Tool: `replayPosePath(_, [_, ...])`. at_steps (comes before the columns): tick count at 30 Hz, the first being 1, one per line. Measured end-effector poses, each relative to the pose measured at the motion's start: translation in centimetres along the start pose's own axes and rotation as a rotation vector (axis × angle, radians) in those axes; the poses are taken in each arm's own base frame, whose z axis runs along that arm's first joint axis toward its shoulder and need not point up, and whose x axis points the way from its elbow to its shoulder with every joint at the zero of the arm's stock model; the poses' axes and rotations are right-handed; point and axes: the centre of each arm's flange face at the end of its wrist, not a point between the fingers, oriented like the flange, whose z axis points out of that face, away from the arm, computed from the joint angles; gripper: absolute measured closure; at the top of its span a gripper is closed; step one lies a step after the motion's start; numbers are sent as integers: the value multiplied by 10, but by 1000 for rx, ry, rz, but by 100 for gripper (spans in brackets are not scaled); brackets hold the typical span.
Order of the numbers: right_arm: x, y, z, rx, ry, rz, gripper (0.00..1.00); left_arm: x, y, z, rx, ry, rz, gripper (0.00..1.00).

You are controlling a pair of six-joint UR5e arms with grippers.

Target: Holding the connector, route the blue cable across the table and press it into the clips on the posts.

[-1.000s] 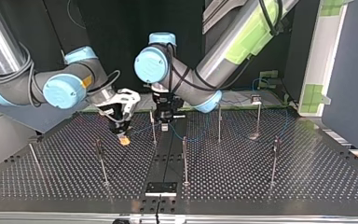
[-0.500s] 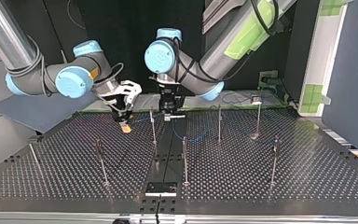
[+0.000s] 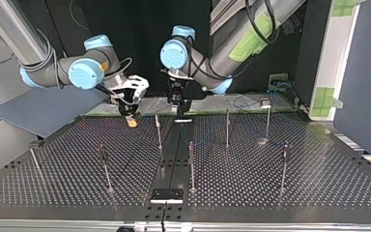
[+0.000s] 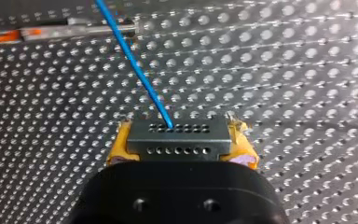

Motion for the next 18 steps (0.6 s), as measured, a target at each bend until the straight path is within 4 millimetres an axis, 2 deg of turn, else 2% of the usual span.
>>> replayPosePath(4, [-20, 3, -4, -4, -25, -10, 100, 34, 8, -2, 8, 36, -3, 100])
replayPosePath(8, [-44, 7, -5, -13, -69, -20, 100, 51, 14, -6, 10, 48, -4, 100])
replayPosePath(13, [-72, 13, -1, -18, -123, -31, 100, 55, 18, -5, 22, 33, -24, 100])
replayPosePath(18, [-79, 20, 4, -27, -133, -31, 100, 53, 17, 0, 48, 17, -41, 100])
